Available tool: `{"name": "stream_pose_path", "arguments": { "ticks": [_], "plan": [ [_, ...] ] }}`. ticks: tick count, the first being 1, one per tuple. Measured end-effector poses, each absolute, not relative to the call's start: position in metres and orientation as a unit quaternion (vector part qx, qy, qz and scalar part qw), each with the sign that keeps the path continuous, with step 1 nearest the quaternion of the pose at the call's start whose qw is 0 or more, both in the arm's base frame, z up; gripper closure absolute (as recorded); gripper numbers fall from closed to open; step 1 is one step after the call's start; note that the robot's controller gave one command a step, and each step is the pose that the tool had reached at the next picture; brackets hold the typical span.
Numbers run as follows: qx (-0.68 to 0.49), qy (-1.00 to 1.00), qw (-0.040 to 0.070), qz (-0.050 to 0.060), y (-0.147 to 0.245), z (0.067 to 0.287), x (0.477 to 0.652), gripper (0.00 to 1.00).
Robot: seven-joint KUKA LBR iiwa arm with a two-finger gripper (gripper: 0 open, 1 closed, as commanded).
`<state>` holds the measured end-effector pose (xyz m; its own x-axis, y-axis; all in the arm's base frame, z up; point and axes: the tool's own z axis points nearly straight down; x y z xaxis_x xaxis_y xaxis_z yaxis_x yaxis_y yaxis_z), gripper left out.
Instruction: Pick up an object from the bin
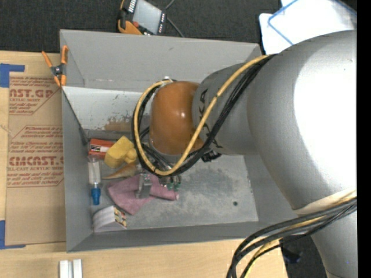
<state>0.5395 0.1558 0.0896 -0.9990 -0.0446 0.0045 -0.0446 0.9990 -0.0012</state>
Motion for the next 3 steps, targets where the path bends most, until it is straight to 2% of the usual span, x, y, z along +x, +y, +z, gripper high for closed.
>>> {"name": "stream_pose_path", "arguments": {
  "ticks": [1, 2, 3],
  "plan": [
    [0.073, -0.997, 0.002, 0.001, 0.162, 0.09, 0.561, 1.0],
    [0.029, -1.0, 0.001, 0.0, 0.152, 0.178, 0.56, 1.0],
    [0.05, -0.999, 0.002, 0.0, 0.152, 0.187, 0.56, 1.0]
  ]
}}
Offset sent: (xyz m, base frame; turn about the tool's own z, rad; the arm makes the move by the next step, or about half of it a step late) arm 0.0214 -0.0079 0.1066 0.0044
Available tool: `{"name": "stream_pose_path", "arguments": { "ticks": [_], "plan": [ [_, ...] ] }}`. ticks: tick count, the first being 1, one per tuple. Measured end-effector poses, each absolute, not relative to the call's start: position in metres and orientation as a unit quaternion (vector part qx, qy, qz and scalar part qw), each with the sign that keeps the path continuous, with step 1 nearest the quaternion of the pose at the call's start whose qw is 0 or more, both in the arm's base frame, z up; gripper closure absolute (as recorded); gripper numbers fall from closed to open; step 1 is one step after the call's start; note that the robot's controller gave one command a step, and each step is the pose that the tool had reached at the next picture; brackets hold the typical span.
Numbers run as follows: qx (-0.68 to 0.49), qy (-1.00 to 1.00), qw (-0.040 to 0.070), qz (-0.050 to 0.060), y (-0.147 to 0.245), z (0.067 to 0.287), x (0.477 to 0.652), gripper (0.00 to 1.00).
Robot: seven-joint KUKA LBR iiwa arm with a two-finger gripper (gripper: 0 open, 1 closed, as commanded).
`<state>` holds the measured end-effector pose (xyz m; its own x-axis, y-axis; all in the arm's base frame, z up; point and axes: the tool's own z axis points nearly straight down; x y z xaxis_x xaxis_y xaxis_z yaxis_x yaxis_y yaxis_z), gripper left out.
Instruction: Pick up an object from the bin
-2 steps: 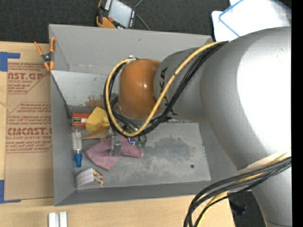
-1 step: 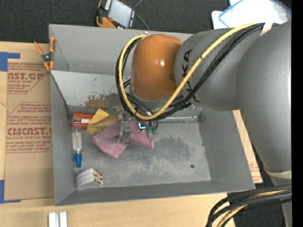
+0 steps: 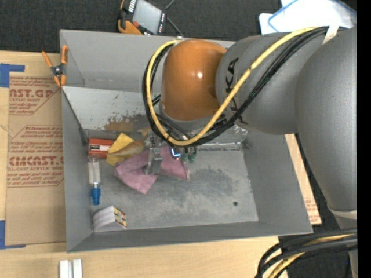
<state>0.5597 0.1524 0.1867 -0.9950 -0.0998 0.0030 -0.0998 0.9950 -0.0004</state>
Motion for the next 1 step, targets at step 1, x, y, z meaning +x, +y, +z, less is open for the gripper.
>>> {"name": "stream_pose_path", "arguments": {
  "ticks": [1],
  "plan": [
    [0.039, -0.999, -0.005, -0.002, 0.1514, 0.2372, 0.5648, 1.0]
  ]
}}
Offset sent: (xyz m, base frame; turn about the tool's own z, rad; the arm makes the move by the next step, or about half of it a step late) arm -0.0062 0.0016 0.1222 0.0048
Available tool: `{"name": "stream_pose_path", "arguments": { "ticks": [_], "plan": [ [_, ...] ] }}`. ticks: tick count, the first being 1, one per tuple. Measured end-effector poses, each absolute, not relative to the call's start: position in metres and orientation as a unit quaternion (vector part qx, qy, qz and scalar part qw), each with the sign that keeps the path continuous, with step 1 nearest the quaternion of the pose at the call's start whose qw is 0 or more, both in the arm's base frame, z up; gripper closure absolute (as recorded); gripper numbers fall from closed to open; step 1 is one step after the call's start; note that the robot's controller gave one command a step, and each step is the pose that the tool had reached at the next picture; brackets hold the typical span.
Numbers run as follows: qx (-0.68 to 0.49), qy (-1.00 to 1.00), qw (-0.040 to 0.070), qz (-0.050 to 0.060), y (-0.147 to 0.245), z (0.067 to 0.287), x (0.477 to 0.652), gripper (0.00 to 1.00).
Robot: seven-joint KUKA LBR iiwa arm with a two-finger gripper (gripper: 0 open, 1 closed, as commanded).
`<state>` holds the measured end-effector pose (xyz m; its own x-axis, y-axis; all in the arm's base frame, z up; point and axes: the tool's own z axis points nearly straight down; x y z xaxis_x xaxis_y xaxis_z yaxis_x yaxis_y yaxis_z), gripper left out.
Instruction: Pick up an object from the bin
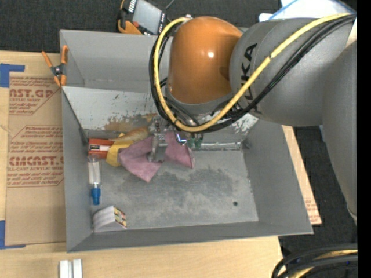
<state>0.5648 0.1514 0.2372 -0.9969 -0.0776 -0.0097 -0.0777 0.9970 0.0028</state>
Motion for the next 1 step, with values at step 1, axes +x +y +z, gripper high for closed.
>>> {"name": "stream_pose_path", "arguments": {
  "ticks": [1],
  "plan": [
    [-0.041, 0.999, -0.005, -0.001, 0.1514, 0.2498, 0.5595, 1.0]
  ]
}}
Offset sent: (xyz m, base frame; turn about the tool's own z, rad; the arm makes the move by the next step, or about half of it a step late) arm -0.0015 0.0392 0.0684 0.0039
